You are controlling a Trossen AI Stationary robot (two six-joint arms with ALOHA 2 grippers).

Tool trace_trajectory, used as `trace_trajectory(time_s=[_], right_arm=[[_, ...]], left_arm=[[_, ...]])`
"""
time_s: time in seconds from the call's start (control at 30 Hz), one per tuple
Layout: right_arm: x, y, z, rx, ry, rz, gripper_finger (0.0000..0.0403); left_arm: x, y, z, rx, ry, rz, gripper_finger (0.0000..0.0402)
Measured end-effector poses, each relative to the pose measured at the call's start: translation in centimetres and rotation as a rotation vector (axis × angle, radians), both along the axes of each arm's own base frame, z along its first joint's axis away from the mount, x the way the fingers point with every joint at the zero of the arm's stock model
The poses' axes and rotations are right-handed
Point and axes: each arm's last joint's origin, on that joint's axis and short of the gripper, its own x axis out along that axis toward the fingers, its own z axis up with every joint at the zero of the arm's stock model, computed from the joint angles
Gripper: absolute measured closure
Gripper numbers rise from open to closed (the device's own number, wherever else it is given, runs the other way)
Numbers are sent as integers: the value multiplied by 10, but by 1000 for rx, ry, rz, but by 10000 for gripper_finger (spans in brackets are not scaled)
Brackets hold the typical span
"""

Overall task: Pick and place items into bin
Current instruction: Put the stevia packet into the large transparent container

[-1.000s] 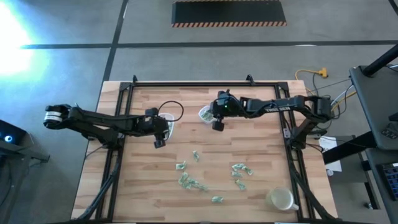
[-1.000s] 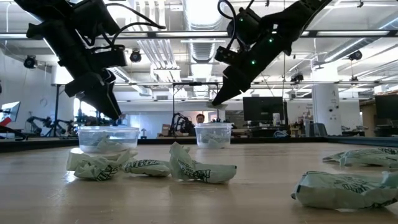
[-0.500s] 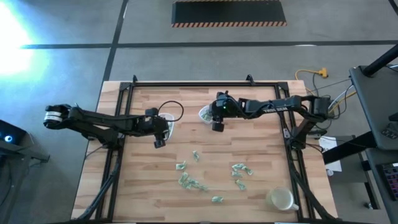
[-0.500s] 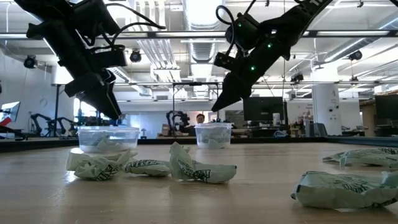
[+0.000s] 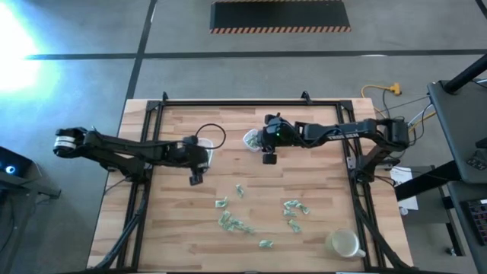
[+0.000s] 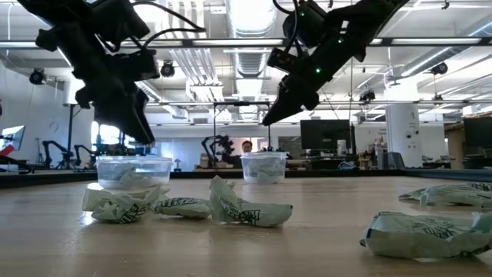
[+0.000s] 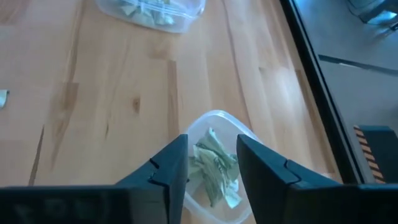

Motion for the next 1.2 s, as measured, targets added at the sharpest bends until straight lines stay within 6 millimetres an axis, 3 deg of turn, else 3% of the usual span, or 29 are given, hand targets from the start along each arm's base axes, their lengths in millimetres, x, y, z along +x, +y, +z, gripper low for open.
trace_trajectory(time_s=[0.57, 0.7, 0.97, 1.2], right_arm=[[-8, 3, -7, 47, 104, -15, 292], [-8, 3, -7, 53, 105, -19, 295], [-8, 6, -7, 81, 104, 16, 298], [-9, 6, -8, 85, 117, 15, 303]], left_arm=[[12, -54, 11, -24, -191, -278, 217], [20, -67, 6, -21, -201, -317, 217], [43, -83, -25, -41, -54, -293, 217], [68, -93, -31, -76, 15, -320, 217]])
